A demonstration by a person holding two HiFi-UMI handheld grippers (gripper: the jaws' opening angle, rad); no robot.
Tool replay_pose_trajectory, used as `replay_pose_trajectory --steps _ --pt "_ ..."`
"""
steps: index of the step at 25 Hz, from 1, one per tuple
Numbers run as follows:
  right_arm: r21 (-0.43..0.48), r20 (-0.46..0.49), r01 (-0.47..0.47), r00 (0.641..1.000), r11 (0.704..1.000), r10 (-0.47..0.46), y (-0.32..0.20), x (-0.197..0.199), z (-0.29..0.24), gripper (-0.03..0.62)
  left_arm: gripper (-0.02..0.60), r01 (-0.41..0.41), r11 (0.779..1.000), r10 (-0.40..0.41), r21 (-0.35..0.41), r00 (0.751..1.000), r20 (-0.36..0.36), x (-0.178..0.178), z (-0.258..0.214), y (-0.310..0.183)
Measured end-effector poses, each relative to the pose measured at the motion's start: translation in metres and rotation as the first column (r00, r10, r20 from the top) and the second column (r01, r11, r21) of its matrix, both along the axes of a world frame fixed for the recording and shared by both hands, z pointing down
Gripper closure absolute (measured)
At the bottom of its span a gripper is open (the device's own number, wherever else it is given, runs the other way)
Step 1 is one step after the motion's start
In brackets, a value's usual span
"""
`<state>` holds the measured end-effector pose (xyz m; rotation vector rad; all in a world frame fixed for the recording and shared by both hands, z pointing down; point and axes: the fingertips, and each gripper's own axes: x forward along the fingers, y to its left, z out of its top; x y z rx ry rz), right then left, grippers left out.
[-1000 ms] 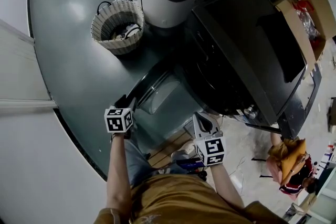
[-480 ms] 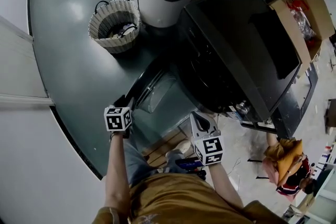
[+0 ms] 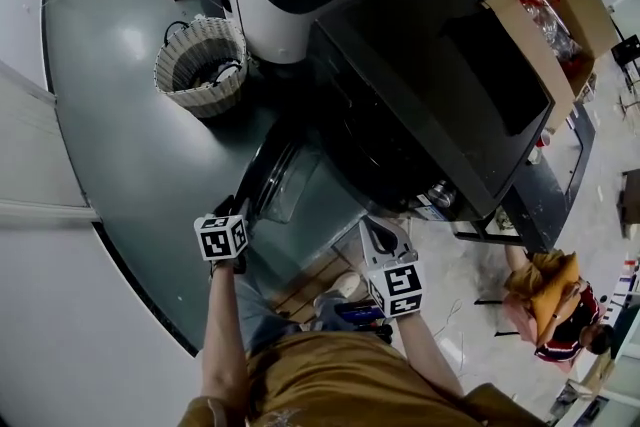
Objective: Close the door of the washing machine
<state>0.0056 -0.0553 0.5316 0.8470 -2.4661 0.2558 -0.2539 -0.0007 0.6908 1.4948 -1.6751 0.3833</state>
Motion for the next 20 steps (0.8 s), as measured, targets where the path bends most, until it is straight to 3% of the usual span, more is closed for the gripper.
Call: replay_pose_trajectory --steps 20 --pt "0.015 0.048 -0.122 0.991 0.992 0.121 0.003 0.057 -0.014 0.582 0.423 -0.086 0.995 0.087 -0.054 0.996 0.018 0.056 0.002 0.003"
